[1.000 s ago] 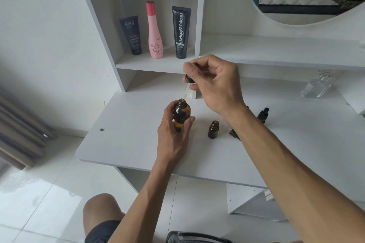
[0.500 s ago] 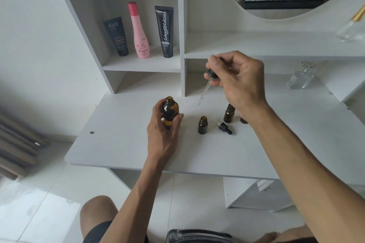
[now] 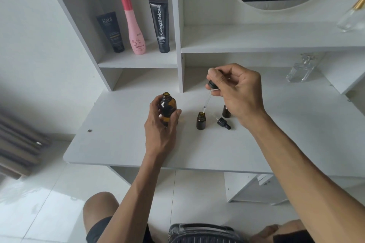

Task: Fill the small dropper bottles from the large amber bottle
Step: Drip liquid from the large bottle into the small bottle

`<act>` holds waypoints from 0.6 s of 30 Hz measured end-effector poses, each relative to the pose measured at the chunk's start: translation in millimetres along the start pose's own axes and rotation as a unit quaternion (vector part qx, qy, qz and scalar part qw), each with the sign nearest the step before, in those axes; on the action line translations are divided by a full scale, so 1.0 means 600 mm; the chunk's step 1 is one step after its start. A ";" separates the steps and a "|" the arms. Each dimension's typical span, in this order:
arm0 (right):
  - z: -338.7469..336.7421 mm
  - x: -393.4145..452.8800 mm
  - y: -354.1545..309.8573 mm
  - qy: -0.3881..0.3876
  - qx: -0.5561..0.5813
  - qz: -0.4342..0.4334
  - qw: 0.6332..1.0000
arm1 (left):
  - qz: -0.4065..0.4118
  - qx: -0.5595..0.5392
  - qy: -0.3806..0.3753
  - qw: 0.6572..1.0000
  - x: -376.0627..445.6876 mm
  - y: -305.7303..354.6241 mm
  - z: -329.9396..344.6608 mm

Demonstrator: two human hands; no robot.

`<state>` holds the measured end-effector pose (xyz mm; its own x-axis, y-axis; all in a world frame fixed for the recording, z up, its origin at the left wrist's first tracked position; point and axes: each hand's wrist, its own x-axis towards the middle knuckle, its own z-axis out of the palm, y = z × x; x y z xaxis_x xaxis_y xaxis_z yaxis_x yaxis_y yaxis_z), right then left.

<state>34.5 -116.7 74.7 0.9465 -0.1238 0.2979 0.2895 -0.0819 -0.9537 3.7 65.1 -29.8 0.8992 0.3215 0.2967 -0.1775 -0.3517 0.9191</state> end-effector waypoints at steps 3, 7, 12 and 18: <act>0.003 -0.002 0.001 -0.007 -0.006 0.000 1.000 | 0.000 0.002 0.001 1.000 0.000 0.000 0.000; 0.002 -0.004 0.000 -0.014 -0.015 -0.002 1.000 | 0.001 0.001 0.003 1.000 0.000 0.002 -0.001; 0.002 -0.004 -0.002 -0.018 -0.029 -0.010 0.999 | 0.003 -0.004 0.002 1.000 0.000 -0.001 0.000; 0.006 -0.004 -0.006 -0.028 -0.048 -0.018 0.998 | 0.000 -0.005 -0.001 1.000 0.000 0.000 -0.001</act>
<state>31.6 -112.7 77.1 0.9429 -0.0640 0.3269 0.3113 -0.1798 -0.9331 3.6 65.7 -29.3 0.9002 0.3193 0.2962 -0.1814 -0.3435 0.9215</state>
